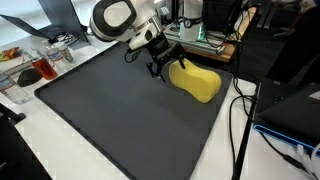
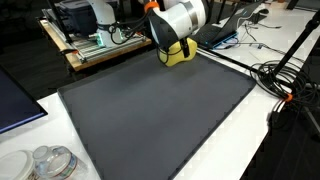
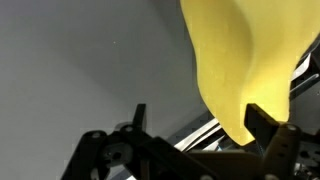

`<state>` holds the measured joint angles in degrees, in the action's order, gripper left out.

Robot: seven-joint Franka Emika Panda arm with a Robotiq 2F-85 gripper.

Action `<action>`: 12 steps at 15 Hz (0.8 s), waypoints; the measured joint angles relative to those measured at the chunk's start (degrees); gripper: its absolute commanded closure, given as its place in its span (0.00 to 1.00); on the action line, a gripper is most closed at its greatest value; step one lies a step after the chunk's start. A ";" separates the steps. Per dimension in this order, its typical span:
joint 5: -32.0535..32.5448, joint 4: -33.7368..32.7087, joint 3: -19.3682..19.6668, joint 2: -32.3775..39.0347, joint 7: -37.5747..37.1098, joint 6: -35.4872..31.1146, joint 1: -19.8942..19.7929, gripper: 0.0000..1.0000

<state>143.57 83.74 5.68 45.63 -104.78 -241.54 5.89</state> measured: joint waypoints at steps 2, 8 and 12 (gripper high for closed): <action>0.00 0.63 -2.80 -1.05 0.03 0.00 -3.97 0.00; 0.01 6.28 -4.92 -5.82 0.14 -0.04 -10.97 0.00; 0.00 12.46 -2.16 -10.66 0.14 -0.04 -10.38 0.00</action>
<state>143.57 96.19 3.53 34.97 -104.64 -241.58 -4.48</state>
